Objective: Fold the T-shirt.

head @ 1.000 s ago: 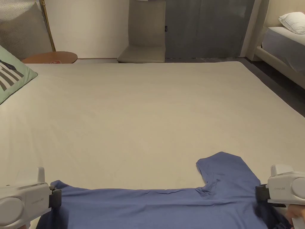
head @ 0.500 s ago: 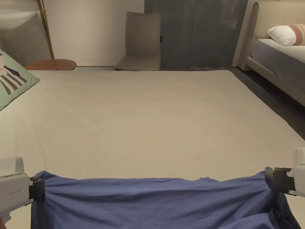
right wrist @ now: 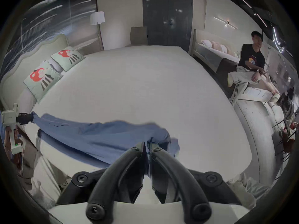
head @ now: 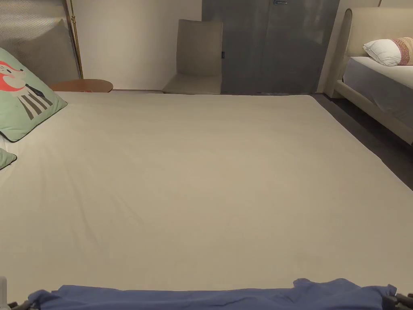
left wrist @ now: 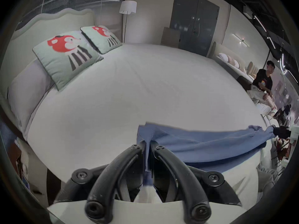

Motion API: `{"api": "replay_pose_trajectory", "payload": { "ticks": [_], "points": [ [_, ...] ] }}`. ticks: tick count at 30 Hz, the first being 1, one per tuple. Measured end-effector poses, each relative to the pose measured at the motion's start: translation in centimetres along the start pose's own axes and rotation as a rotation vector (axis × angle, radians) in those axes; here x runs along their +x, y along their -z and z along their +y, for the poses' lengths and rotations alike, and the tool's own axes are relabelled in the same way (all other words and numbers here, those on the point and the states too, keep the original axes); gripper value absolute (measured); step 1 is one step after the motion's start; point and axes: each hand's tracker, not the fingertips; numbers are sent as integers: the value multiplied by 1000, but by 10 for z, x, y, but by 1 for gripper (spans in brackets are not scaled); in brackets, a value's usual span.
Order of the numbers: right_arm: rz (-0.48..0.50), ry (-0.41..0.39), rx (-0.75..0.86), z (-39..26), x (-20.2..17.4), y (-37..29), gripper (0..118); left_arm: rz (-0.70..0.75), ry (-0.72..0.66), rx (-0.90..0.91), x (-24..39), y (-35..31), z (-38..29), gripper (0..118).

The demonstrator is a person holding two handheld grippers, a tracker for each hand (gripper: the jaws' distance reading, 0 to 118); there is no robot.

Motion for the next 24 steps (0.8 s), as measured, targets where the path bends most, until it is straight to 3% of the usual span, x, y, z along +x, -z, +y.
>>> {"api": "replay_pose_trajectory", "payload": {
  "ticks": [13, 14, 15, 16, 17, 18, 19, 20, 21, 22, 24],
  "points": [
    [-45, 79, -108, -61, 9, 44, 6, 30, -36, -84, -17, 32, -49, 1],
    [-45, 83, -106, -62, 8, 44, 7, 29, -36, -83, -16, 32, -49, 3],
    [-47, 83, -98, -62, 7, 43, 8, 28, -32, -79, -15, 31, -50, 12],
    [-53, 80, -81, -62, 6, 41, 17, 25, -29, -72, -15, 29, -49, 29],
    [-57, 77, -58, -61, 5, 37, 38, 24, -28, -56, -15, 26, -48, 45],
    [-69, 79, -37, -60, 4, 33, 47, 37, -20, -28, -15, 22, -47, 53],
    [-86, 77, -11, -59, 3, 29, 47, 44, -17, -7, -12, 16, -46, 53],
    [-103, 76, 31, -57, 3, 23, 84, 45, -27, 25, -12, 10, -43, 83],
    [-108, 82, 77, -54, 1, 17, 101, 33, -39, 71, -11, 4, -40, 97],
    [-111, 80, 139, -51, -2, 7, 106, 15, -46, 127, -9, -5, -35, 103],
    [-133, 77, 257, -40, -12, -10, 104, -9, -46, 233, 0, -23, -26, 103]
  ]
}}
